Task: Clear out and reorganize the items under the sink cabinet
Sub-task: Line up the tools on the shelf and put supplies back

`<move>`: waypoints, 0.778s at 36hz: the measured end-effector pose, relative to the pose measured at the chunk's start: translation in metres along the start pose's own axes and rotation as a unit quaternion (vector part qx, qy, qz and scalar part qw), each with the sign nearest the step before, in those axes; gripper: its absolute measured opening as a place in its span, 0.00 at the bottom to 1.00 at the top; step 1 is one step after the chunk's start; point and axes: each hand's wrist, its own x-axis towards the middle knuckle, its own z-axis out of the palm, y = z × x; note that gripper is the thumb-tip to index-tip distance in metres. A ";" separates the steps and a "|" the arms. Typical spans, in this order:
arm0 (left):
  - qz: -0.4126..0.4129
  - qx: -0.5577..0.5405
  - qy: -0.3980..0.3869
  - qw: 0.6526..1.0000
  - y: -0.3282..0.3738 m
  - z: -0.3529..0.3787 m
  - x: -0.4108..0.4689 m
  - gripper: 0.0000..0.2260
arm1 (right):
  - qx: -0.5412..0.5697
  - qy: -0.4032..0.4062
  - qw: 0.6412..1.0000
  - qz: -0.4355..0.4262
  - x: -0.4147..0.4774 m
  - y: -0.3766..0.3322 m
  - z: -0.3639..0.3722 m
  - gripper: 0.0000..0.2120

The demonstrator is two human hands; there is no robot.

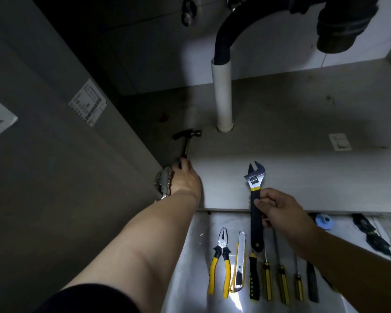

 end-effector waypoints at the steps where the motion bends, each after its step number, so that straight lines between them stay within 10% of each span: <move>1: 0.003 0.009 0.000 1.000 0.001 -0.001 0.000 0.23 | 0.001 -0.003 1.000 0.001 0.000 0.000 0.000 0.08; 14: 0.076 -0.056 0.014 0.995 0.005 -0.006 -0.018 0.24 | 0.005 0.003 1.000 -0.002 0.007 0.000 -0.003 0.07; 20: 0.183 -0.426 -0.003 0.886 0.018 -0.020 -0.055 0.10 | -0.002 0.032 0.999 0.002 0.015 -0.007 -0.007 0.05; 28: 0.230 -0.446 -0.100 0.859 0.033 -0.036 -0.094 0.30 | -0.018 0.077 0.997 0.001 0.018 -0.033 -0.014 0.02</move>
